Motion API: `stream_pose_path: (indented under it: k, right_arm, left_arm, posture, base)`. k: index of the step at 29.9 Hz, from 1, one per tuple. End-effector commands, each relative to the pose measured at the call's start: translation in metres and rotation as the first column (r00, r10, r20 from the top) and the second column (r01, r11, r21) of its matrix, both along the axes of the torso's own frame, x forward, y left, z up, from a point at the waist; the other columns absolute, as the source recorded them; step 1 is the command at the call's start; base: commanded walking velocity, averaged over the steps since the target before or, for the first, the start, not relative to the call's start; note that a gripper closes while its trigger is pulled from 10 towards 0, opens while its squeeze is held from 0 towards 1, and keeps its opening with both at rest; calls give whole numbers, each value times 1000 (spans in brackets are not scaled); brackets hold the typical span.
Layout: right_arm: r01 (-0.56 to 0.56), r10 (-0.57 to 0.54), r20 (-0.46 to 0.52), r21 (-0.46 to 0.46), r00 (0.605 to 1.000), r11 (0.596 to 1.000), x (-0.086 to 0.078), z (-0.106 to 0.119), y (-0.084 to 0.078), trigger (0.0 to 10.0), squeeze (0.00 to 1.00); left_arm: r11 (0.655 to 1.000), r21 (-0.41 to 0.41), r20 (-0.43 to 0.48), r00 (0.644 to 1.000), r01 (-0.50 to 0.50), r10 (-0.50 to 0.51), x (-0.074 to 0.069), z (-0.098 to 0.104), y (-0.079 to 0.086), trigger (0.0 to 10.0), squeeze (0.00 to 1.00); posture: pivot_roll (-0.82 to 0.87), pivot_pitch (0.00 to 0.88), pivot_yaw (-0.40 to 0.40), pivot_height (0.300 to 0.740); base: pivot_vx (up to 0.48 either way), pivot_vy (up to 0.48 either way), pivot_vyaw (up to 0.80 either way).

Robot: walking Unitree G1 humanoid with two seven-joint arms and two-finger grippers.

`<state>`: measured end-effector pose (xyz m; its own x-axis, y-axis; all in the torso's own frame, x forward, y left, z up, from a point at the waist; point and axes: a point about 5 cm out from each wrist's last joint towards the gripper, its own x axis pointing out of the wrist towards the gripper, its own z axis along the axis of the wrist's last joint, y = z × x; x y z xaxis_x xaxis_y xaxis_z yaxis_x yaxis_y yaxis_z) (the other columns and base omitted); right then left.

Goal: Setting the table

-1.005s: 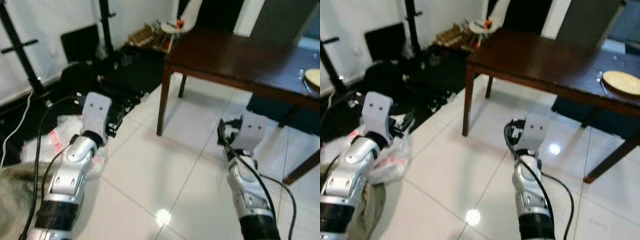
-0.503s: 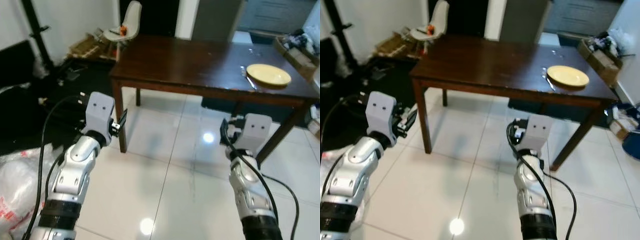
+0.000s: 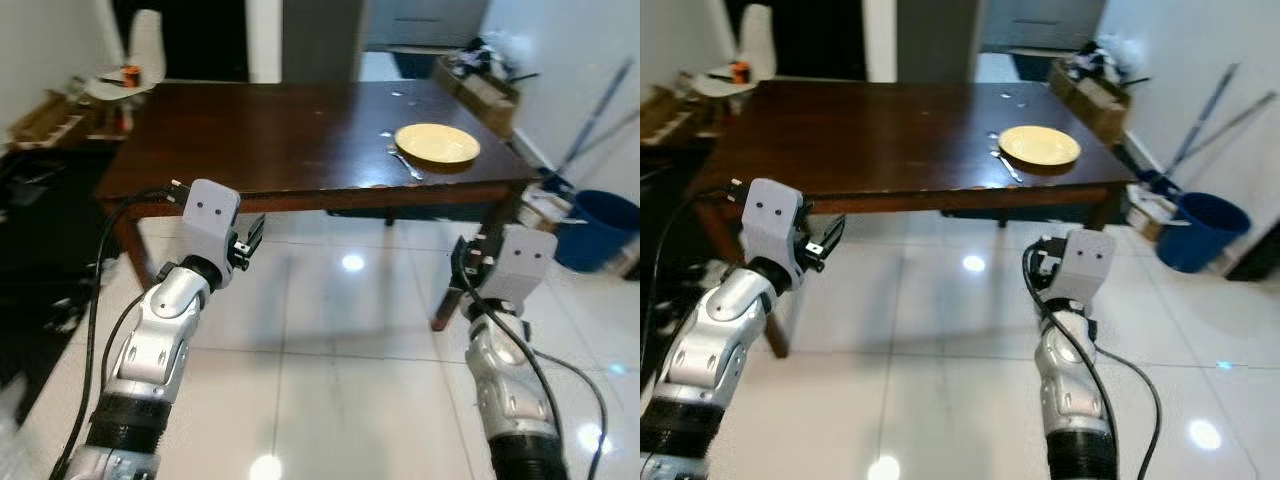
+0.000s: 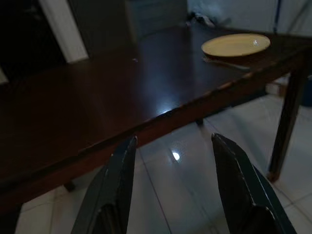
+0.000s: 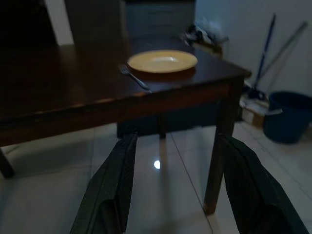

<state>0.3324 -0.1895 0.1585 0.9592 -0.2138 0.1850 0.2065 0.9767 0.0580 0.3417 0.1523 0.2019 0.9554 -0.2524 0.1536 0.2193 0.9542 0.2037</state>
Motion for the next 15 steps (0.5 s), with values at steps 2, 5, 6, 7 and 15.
stream_pose_path:
  k: [2, 5, 6, 7, 15]
  right_arm:
    - [19, -19, -10, 4, 1000, 1000, -2, -2, -5, 10000, 0]
    - [21, -21, -10, 1, 1000, 1000, -2, -2, -5, 10000, 0]
    - [21, -21, -10, 0, 1000, 1000, -2, -2, -5, 10000, 0]
    - [23, -24, -10, -1, 1000, 1000, -2, -2, -6, 10000, 0]
    - [30, -30, -6, -4, 1000, 1000, -2, -1, -5, 10000, 0]
  left_arm:
    - [1000, -1, -4, 1000, 11, -11, 0, -1, -3, 10000, 0]
    - [1000, -1, -4, 1000, 12, -12, 1, -1, -4, 10000, 0]
    - [1000, -1, -4, 1000, 12, -12, 1, -1, -4, 10000, 0]
    - [1000, -1, -5, 1000, 13, -13, 1, -1, -4, 10000, 0]
    - [1000, -2, -4, 1000, 18, -18, 1, -1, -6, 10000, 0]
  posture:
    - [15, 0, 76, 740]
    - [13, 0, 77, 740]
    - [13, 0, 78, 740]
    - [13, 0, 78, 740]
    - [12, 0, 83, 740]
  base:
    - [480, 0, -731]
    - [480, 0, -733]
    - [480, 0, -738]
    - [480, 0, -738]
    - [480, 0, -225]
